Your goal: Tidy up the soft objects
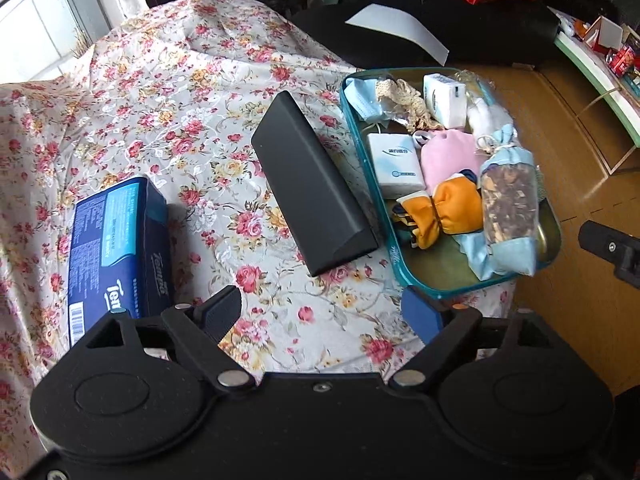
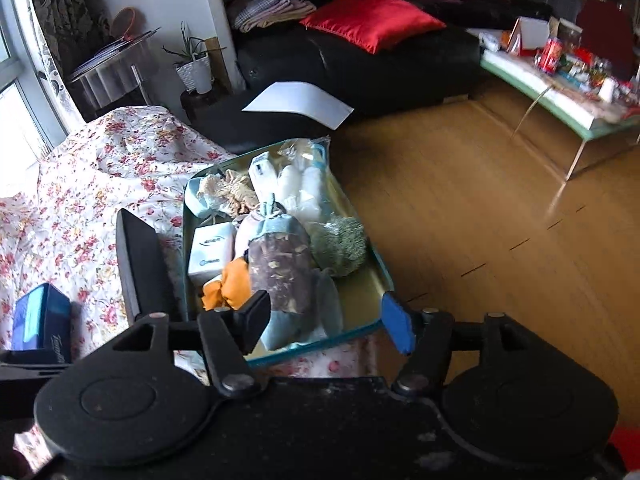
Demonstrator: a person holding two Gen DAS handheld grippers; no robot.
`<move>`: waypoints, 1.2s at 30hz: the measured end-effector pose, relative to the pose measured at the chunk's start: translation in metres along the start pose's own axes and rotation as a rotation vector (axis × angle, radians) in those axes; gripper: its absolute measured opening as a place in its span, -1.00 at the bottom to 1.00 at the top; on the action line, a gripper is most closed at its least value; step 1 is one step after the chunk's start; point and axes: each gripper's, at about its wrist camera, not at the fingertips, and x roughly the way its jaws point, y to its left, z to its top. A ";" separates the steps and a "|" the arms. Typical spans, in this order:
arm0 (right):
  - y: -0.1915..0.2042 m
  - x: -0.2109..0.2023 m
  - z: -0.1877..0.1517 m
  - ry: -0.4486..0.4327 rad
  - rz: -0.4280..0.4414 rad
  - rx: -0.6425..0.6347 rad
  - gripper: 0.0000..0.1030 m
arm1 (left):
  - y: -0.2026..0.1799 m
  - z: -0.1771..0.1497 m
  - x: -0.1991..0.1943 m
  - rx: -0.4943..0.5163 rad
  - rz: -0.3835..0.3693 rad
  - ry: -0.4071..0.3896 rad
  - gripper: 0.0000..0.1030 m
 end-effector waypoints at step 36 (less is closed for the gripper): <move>0.010 -0.026 -0.015 -0.016 -0.016 -0.058 0.60 | -0.001 -0.017 -0.030 -0.049 0.044 -0.059 0.65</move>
